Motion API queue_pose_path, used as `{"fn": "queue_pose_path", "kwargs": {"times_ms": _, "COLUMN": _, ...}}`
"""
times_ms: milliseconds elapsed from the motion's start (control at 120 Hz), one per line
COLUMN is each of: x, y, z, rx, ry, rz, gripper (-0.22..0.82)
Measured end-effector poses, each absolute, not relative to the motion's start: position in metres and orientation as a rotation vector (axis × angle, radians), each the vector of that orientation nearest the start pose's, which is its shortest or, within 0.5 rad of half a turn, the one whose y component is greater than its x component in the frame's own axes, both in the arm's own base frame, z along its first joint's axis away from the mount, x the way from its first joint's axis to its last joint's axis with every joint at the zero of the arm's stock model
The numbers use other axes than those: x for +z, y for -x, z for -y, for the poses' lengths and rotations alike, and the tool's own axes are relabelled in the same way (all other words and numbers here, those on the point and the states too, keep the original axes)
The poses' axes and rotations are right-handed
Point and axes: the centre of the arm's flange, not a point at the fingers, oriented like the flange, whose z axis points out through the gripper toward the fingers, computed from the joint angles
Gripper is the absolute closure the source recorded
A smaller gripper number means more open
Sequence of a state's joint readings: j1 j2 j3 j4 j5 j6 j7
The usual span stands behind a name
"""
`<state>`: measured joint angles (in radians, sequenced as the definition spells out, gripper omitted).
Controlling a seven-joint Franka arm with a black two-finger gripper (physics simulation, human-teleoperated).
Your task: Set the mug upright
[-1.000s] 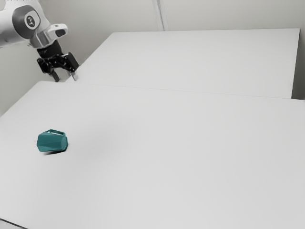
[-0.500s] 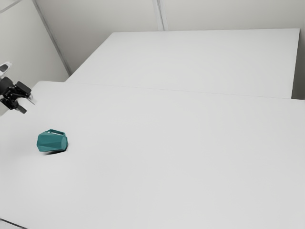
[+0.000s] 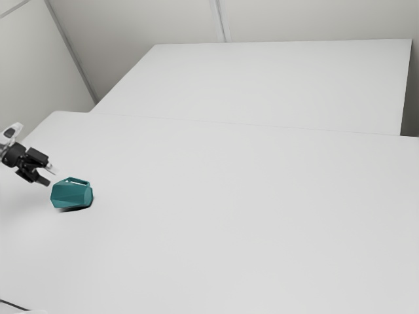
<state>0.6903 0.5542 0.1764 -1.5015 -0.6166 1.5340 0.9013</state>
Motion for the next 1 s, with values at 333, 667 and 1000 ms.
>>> {"fn": "queue_pose_path", "kwargs": {"times_ms": 333, "x": 0.293, "y": -0.474, "z": -0.432, "rx": 0.188, "ry": -2.298, "rz": -0.105, "gripper": 0.00}}
{"fn": "queue_pose_path", "kwargs": {"times_ms": 667, "x": 0.289, "y": -0.465, "z": -0.429, "rx": 0.211, "ry": -2.248, "rz": -0.064, "gripper": 0.28}}
{"fn": "queue_pose_path", "kwargs": {"times_ms": 1000, "x": 0.303, "y": -0.472, "z": -0.412, "rx": 0.211, "ry": -2.199, "rz": 0.025, "gripper": 0.72}}
